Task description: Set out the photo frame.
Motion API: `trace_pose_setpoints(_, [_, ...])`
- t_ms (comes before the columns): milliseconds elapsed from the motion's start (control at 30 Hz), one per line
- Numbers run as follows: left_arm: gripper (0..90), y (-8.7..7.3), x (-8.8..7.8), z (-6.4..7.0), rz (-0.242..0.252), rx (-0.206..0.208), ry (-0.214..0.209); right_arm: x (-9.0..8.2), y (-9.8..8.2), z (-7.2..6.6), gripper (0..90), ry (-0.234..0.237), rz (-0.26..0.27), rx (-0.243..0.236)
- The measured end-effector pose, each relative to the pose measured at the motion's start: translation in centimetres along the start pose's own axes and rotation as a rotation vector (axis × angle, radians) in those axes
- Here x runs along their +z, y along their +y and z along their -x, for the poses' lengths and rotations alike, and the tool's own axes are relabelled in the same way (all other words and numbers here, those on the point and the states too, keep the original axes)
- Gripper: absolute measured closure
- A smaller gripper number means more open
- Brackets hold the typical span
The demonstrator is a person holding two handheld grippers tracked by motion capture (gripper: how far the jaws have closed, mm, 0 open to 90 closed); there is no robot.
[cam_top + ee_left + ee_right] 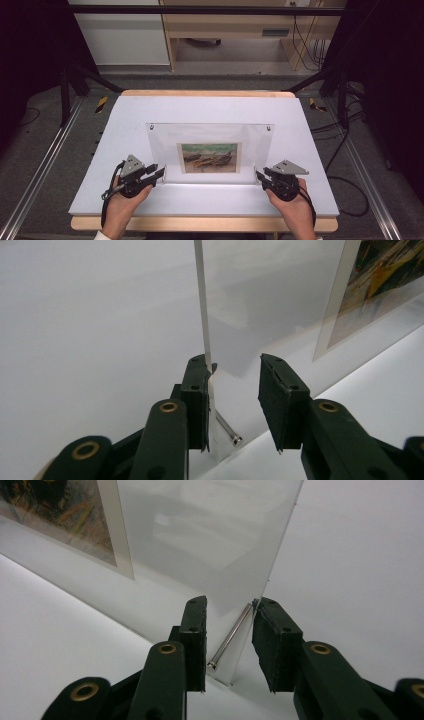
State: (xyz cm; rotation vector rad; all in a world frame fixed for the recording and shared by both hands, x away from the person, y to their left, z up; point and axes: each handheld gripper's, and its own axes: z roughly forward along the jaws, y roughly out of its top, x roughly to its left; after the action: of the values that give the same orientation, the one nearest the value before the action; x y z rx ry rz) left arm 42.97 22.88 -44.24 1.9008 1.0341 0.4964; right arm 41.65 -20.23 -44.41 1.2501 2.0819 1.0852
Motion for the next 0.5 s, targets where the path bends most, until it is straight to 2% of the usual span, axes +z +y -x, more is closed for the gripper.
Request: trace_pose_setpoints(500, [64.6, 0.00, -0.02, 0.06, 0.000, 0.003, 0.001, -0.04, -0.12, -0.07, 67.2, 0.001, -0.004, 0.008])
